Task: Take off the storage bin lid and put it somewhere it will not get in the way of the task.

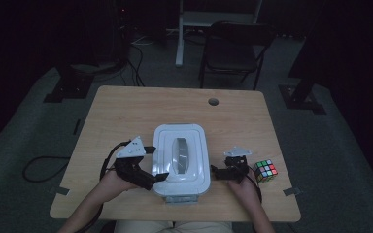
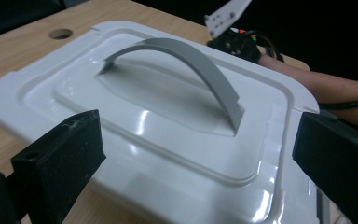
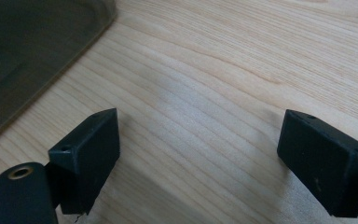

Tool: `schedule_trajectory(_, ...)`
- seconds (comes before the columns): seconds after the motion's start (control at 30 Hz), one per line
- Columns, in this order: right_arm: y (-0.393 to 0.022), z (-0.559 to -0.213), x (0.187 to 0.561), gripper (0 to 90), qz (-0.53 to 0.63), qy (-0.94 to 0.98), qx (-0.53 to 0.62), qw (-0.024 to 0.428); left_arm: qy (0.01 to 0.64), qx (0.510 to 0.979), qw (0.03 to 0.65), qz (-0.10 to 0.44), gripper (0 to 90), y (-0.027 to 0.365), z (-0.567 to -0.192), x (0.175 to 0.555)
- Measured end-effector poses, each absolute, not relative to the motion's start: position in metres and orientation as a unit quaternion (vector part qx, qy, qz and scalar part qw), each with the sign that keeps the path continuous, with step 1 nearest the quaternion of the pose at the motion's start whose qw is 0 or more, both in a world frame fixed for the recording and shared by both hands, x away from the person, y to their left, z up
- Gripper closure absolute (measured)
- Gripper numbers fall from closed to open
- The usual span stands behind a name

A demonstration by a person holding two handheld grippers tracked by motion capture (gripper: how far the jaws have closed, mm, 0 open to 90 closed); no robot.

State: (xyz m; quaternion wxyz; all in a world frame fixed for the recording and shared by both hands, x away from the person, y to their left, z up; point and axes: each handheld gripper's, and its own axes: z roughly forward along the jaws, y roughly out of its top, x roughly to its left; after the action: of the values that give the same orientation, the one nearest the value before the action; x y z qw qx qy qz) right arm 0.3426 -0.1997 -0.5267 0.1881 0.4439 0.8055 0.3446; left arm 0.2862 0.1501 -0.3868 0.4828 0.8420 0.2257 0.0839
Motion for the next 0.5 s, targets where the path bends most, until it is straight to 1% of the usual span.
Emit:
schedule_trajectory(0.3, -0.200, -0.527, 0.343, 12.6, 0.345, 0.805, 0.444, 0.188, 0.221, 0.851, 0.470, 0.073, 2.6, 0.131, -0.387, 0.297)
schedule_trajectory(0.5, -0.200, -0.527, 0.343, 12.6, 0.344, 0.806, 0.444, 0.188, 0.213, 0.864, 0.451, 0.067, 2.6, 0.112, -0.387, 0.306)
